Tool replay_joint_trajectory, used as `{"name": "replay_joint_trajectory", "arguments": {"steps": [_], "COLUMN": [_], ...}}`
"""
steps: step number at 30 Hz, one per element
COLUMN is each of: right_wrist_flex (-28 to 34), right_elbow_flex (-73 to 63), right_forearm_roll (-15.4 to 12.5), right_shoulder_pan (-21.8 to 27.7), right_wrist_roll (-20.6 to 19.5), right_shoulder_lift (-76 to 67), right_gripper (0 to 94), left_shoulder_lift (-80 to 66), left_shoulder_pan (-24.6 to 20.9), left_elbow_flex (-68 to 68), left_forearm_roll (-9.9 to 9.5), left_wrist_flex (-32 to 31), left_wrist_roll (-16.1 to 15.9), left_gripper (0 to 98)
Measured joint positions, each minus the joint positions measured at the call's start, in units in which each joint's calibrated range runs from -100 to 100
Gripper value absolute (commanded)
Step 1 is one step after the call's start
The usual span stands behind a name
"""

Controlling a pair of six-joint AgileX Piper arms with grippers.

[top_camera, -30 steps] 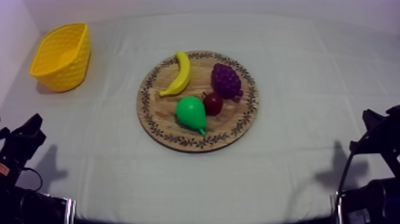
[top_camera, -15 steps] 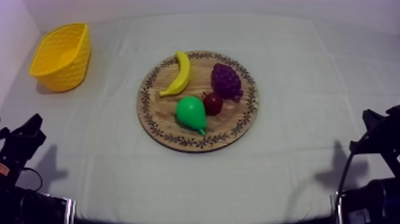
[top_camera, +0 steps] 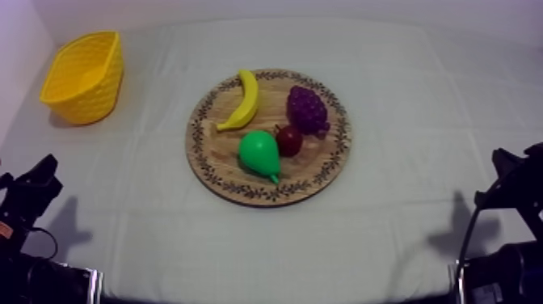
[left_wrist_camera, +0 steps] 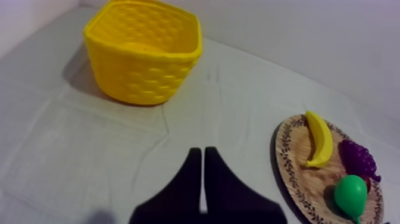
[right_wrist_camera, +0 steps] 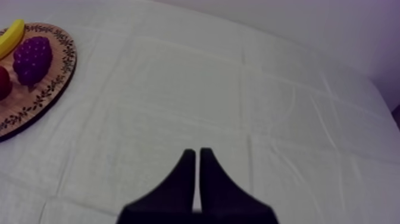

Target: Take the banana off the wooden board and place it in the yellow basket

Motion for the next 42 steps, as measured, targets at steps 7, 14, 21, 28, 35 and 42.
{"name": "replay_joint_trajectory", "arguments": {"steps": [7,14,21,28,35,42], "right_wrist_flex": [0.0,0.0,0.0,0.0,0.1,0.1], "right_elbow_flex": [0.0,0.0,0.0,0.0,0.0,0.0], "right_forearm_roll": [0.0,0.0,0.0,0.0,0.0,0.0], "right_shoulder_pan": [0.0,0.0,0.0,0.0,0.0,0.0], "right_wrist_roll": [-0.1,0.0,0.0,0.0,0.0,0.0], "right_shoulder_lift": [0.0,0.0,0.0,0.0,0.0,0.0], "right_gripper": [0.6,0.6,0.6,0.6,0.6,0.6], "left_shoulder_lift": [0.0,0.0,1.3,14.3,34.1,55.6], "left_shoulder_pan": [0.0,0.0,0.3,1.7,7.9,16.5], "left_elbow_flex": [-0.1,-3.4,-13.0,-29.5,-51.0,-73.5], "left_forearm_roll": [-0.13,-2.66,-3.04,-3.02,-6.98,-9.88], "left_wrist_flex": [0.1,4.7,8.1,10.2,15.8,25.7], "left_wrist_roll": [-2.2,-2.9,-3.3,-5.9,-3.8,-1.2], "left_gripper": [1.6,0.2,0.1,0.1,0.2,0.1]}}
